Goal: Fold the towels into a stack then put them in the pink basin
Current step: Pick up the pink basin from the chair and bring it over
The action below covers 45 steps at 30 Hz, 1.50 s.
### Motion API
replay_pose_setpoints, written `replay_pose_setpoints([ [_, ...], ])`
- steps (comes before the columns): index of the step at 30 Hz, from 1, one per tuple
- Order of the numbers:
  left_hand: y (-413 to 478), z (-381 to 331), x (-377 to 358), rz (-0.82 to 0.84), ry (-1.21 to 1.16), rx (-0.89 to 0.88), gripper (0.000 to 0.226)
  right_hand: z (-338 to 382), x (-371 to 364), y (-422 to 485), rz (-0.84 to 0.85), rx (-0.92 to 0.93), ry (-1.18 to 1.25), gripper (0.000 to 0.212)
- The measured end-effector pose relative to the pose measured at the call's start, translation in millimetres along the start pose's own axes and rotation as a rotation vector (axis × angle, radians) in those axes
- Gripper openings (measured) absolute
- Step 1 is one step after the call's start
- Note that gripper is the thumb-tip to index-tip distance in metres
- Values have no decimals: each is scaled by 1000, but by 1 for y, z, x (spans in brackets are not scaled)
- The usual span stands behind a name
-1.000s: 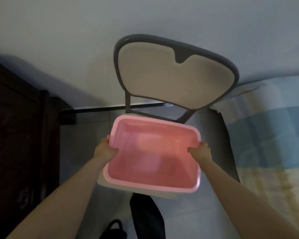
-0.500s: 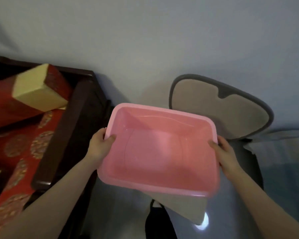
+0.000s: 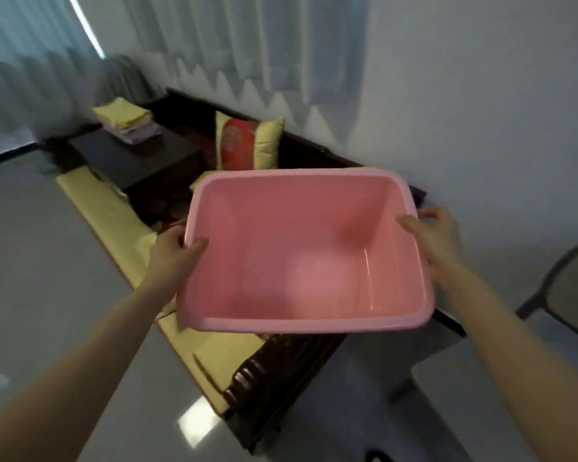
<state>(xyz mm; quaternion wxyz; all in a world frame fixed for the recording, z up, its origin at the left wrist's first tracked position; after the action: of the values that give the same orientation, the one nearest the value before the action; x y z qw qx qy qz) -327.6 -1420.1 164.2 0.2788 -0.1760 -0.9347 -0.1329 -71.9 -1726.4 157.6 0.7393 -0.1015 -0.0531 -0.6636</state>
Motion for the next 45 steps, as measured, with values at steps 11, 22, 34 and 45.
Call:
replay_pose_setpoints([
  [11,65,193,249,-334,-48,386,19,91,-328,-124,498,-151,-80,28],
  [22,210,351,351,-450,31,537,20,83,-621,-169,614,-169,-212,38],
  [34,411,474,469,-470,46,588,17,134,-897,-198,662,-141,-220,12],
  [45,696,486,477,-256,53,358,16,195,-1046,-114,400,-199,-126,12],
])
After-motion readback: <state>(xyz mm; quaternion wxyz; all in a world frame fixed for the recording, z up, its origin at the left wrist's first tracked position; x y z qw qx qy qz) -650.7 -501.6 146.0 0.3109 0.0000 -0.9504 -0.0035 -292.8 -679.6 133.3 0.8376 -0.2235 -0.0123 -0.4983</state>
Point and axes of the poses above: each hand's wrist, its own y-axis towards the middle knuckle, its own x-axis out of the back of the hand, z = x × y, the point moved 4 cm from there along y, towards the middle knuckle, and after that the axes turned 8 degrees about -z, right-handed, at the moved point
